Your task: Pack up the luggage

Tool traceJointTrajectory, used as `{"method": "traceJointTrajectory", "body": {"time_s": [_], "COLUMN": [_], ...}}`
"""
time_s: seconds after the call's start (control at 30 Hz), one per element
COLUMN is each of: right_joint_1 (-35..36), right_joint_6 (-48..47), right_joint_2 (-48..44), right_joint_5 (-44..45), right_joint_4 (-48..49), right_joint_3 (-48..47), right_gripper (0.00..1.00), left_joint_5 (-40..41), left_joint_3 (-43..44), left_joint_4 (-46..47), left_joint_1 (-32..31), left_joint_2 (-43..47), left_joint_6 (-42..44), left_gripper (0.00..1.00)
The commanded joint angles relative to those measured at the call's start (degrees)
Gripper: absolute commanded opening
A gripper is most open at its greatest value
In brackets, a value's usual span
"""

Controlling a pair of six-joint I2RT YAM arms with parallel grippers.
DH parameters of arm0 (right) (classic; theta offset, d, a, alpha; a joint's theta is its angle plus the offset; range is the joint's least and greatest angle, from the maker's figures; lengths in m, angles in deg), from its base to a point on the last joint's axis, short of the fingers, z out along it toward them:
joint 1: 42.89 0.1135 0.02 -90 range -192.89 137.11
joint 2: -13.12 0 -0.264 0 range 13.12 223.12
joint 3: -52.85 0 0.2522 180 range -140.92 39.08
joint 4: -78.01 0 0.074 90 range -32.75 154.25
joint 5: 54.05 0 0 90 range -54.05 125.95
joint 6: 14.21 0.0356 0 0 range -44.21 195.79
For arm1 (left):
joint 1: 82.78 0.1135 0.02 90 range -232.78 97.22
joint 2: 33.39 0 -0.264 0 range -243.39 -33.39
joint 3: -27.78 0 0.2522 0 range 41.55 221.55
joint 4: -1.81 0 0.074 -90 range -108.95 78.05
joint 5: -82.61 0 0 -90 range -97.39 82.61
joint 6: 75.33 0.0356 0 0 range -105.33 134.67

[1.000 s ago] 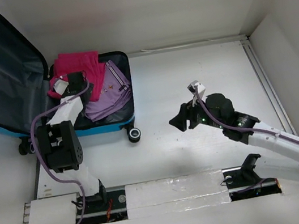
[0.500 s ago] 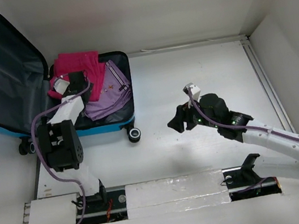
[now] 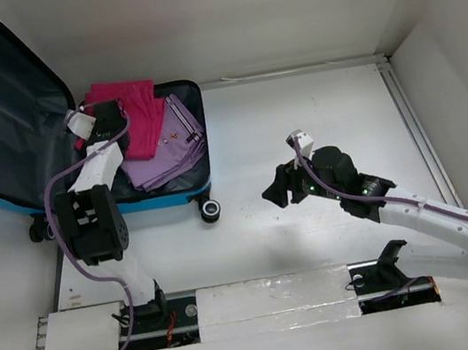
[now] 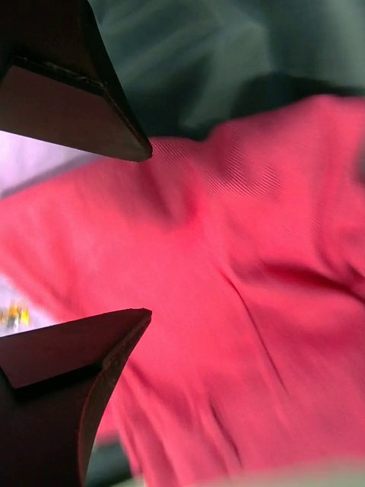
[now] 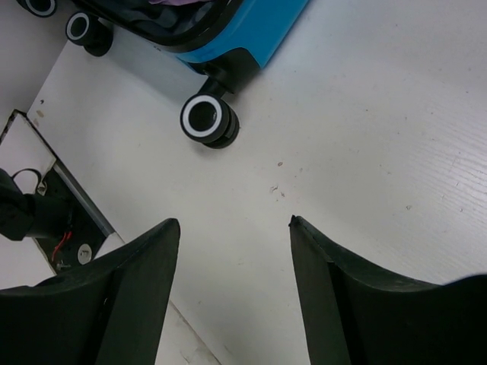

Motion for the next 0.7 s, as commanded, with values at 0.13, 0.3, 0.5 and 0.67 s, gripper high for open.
{"method": "traceJointTrajectory", "body": {"time_s": [0.13, 0.3, 0.5, 0.67], "right_joint_1": [1.25, 1.25, 1.25, 1.25], "right_joint_6": [-1.02, -1.02, -1.02, -1.02], "right_joint_2": [1.11, 1.64, 2.17, 1.64], "right_joint_5": [1.02, 1.64, 1.64, 1.64], "right_joint_4": [3.25, 3.25, 3.25, 3.25], "right_joint_3": [-1.08, -1.08, -1.60, -1.60], "right_gripper": [0.66, 0.66, 0.66, 0.66], "left_joint_5": [-0.63, -0.63, -1.95, -1.42], "left_joint_3": [1.84, 1.13, -3.95, -6.25], "left_joint_4": [-3.02, -2.14, 1.19, 1.81], "left_joint_1": [-0.16, -0.16, -0.16, -0.16], "left_joint_2": [-3.45, -5.38, -5.48, -4.94], "left_joint_6": [-1.25, -0.73, -0.20, 0.42], "left_gripper": [0.69, 0.60, 0.34, 0.00]}}
